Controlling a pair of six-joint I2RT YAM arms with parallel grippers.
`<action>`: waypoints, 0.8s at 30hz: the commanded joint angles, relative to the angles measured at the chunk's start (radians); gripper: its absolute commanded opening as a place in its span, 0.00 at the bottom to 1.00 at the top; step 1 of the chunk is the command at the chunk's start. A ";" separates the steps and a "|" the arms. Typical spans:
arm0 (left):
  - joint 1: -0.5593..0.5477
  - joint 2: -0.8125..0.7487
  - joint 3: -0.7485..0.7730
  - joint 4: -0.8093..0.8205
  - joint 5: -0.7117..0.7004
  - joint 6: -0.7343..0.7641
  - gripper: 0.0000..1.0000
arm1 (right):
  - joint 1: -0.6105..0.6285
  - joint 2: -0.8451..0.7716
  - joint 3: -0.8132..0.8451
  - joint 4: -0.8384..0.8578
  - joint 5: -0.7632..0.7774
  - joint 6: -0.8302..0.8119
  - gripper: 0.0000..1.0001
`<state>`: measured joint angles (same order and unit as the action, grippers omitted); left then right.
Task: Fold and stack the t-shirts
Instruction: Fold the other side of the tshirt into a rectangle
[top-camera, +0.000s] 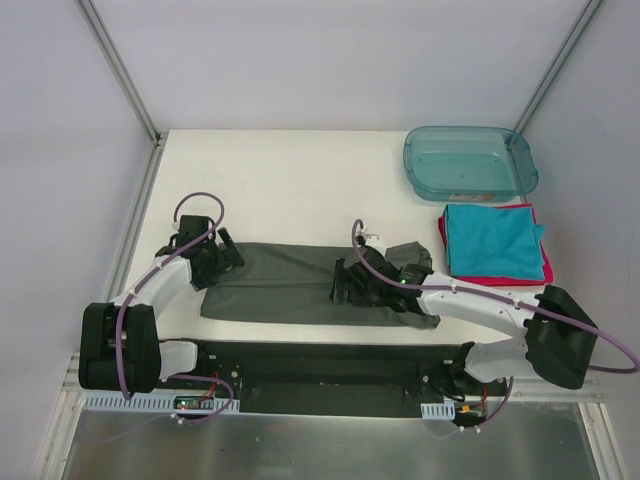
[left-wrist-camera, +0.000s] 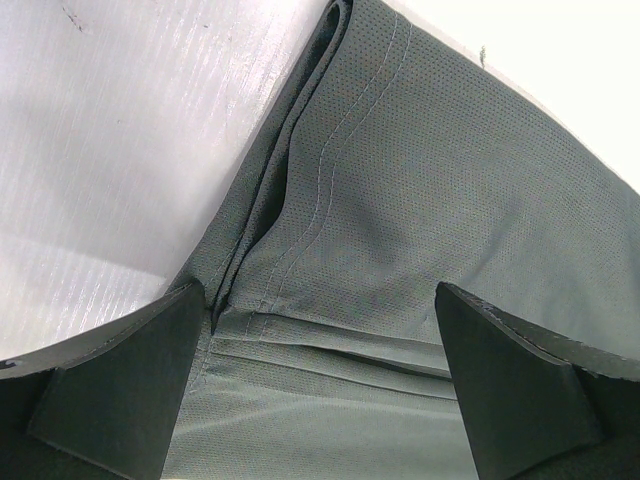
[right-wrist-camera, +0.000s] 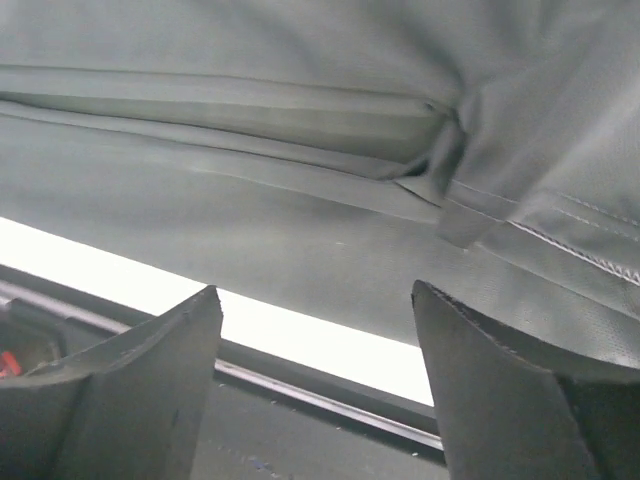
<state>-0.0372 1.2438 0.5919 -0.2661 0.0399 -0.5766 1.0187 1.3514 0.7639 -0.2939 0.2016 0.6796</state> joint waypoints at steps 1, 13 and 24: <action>0.007 0.020 -0.001 -0.012 -0.024 0.017 0.99 | 0.009 -0.098 0.093 -0.045 0.012 -0.142 0.84; 0.007 0.028 0.000 -0.012 -0.028 0.020 0.99 | -0.167 -0.035 0.109 0.047 -0.014 -0.364 0.96; 0.010 0.037 0.008 -0.019 -0.034 0.020 0.99 | -0.174 0.164 0.025 0.218 -0.264 -0.256 0.96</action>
<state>-0.0372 1.2564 0.5980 -0.2661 0.0341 -0.5766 0.8413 1.5013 0.8196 -0.1829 0.0471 0.3752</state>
